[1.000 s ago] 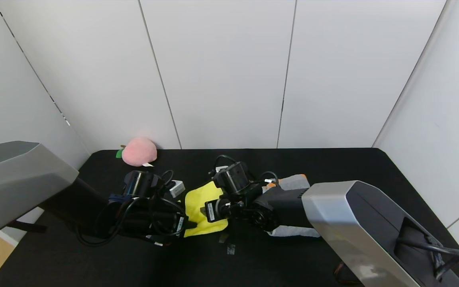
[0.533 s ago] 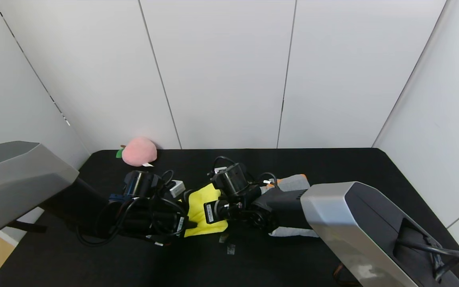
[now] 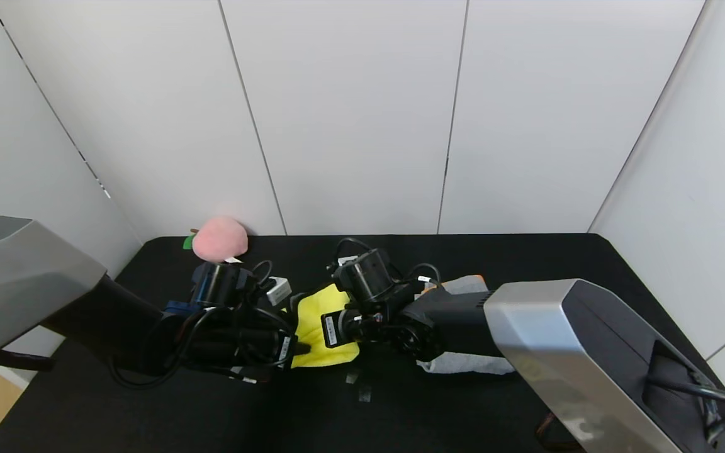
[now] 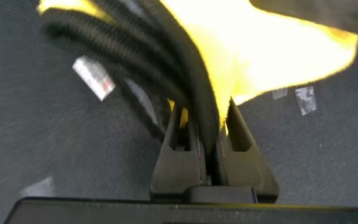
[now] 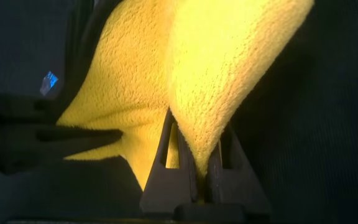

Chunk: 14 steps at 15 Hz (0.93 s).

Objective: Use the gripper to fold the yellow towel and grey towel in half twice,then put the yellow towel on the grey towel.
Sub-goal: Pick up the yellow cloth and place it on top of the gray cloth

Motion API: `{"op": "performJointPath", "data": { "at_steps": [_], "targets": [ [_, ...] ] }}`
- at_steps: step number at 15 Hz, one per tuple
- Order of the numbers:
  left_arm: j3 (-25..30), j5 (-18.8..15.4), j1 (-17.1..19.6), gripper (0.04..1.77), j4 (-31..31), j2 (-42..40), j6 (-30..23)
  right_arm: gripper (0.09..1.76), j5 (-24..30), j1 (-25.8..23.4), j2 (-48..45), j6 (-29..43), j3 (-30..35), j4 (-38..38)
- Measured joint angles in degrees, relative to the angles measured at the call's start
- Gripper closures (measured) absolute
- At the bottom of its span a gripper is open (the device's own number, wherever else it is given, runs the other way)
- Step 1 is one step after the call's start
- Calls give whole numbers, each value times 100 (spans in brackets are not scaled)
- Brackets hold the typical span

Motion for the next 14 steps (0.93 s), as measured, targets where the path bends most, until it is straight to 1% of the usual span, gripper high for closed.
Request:
{"op": "performJointPath", "data": {
  "at_steps": [3,4,6,9,11,14],
  "targets": [
    [16,561,-254,163,88,-363,-7,165,5,-61,-334,0,17,396],
    [-17,700,-369,163,226,-484,-7,165,5,-90,-456,-1,44,552],
    [-140,1007,-661,163,562,-708,-30,165,7,-179,-731,5,163,764],
    [-321,1521,-1174,163,731,-903,-265,165,7,-358,-1172,-4,533,813],
    [-560,1796,-1521,163,1011,-964,-395,165,9,-499,-1473,-15,863,820],
    [-1106,1976,-1992,163,1560,-978,-713,165,16,-774,-1943,-30,1390,809]
  ]
}}
